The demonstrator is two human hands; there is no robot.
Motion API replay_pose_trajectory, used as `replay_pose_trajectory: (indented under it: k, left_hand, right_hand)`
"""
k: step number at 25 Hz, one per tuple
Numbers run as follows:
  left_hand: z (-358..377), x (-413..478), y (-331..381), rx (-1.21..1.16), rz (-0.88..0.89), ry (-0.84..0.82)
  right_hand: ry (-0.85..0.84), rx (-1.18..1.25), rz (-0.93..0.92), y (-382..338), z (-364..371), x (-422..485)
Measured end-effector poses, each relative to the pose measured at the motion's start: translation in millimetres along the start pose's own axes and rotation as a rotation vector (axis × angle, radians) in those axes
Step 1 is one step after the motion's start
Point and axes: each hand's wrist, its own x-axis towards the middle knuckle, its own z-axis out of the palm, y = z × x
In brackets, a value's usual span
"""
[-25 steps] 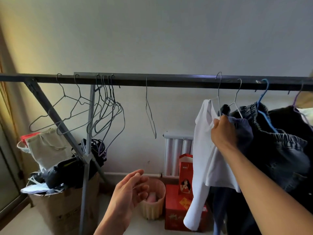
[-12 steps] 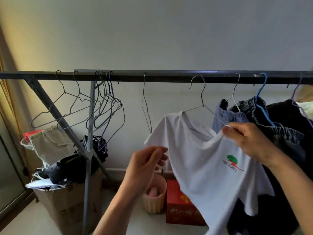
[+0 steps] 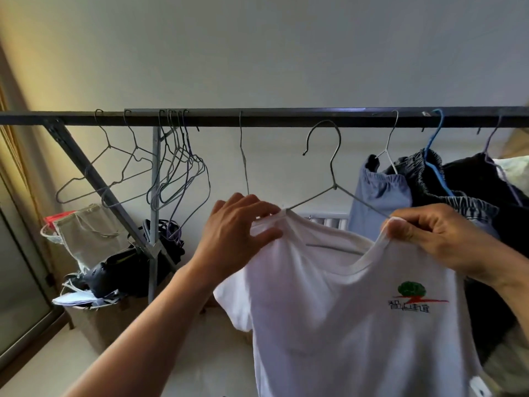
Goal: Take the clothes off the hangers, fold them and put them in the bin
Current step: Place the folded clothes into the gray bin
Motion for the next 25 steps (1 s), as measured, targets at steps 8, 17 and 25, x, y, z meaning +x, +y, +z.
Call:
replay_pose_trajectory:
  k: [8,17,25]
  left_hand:
    - [-24,-12,7,-0.048,0.056,0.24]
    - [-32,-21,15,-0.386,-0.1,0.119]
    - [-54,-32,-12,-0.359,-0.253,0.253]
  right_hand:
    - [-0.143,0.104,0.051,-25,16,4]
    - [-0.079,0.208,-0.047,-41,47,11]
    - [0.351,0.281,-0.163,-25,55,23]
